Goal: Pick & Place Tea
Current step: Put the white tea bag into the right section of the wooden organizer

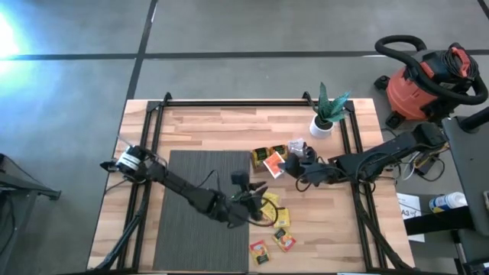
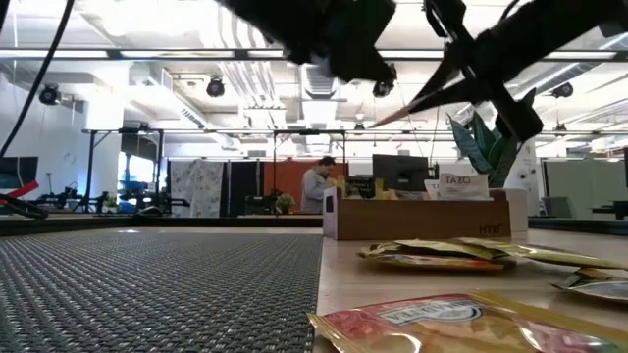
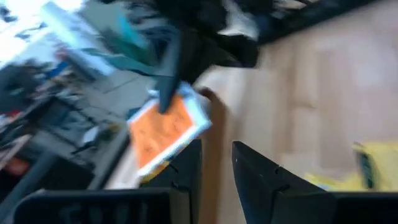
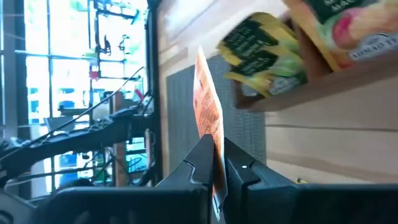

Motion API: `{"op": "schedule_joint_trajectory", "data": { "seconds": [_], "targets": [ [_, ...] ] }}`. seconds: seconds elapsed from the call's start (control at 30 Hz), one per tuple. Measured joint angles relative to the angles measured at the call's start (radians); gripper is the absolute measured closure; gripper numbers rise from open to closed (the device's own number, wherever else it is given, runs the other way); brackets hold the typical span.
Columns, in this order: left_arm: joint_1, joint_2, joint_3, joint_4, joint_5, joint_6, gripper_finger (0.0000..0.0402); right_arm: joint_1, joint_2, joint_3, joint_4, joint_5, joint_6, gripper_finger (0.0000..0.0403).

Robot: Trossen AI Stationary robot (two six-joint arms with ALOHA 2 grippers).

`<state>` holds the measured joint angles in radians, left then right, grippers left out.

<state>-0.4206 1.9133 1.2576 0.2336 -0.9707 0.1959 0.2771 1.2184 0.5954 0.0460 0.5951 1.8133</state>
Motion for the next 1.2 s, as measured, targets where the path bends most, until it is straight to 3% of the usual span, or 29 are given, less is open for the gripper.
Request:
{"op": "schedule_joint_trajectory", "data": {
  "seconds": [0.37, 1.2],
  "targets": [
    [0.042, 0.003, 0.062, 0.04, -0.06, 0.196, 0.0309, -0.003, 0.027, 0.071, -0.002, -0.011, 0.068, 0.0394],
    [0.08, 0.001, 0.053, 0.036, -0.12, 0.231, 0.0309, -0.023, 0.015, 0.136, -0.004, -0.002, 0.055, 0.0394]
  ]
}}
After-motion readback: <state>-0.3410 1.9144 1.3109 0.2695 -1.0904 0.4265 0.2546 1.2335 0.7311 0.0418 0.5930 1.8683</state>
